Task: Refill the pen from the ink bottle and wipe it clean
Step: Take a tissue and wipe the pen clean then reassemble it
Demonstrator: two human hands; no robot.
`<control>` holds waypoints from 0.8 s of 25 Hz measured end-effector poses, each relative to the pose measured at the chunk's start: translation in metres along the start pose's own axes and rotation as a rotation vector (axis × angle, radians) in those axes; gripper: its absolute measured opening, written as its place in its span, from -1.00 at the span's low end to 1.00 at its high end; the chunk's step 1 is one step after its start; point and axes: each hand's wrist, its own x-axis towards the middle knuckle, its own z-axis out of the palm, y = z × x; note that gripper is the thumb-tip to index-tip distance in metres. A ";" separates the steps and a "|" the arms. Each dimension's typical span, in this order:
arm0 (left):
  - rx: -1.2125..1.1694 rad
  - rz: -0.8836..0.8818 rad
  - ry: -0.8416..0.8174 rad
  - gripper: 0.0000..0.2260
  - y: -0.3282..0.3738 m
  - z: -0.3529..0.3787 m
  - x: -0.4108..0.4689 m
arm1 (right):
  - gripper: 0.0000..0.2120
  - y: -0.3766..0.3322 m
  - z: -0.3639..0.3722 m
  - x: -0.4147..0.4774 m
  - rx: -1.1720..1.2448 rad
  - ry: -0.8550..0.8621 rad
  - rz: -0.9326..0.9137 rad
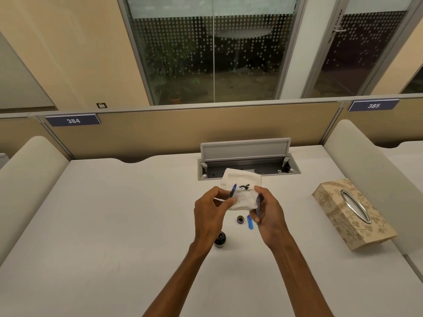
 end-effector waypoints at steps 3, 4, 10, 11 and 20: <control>-0.092 -0.013 -0.004 -0.81 0.004 -0.001 0.000 | -0.93 0.002 0.001 0.008 -0.140 0.110 -0.047; -0.110 -0.022 0.001 -0.80 0.005 -0.002 0.000 | -0.95 0.003 0.002 0.009 -0.194 0.142 -0.085; -0.142 -0.042 0.008 -0.78 0.005 -0.001 0.002 | -0.85 0.010 0.000 0.012 -0.337 0.141 -0.298; -0.144 -0.041 0.010 -0.78 0.004 -0.002 0.002 | -0.85 0.010 0.000 0.012 -0.321 0.135 -0.287; -0.203 -0.052 -0.003 -0.78 0.002 -0.004 0.002 | -0.94 0.004 -0.003 0.013 -0.160 0.052 -0.059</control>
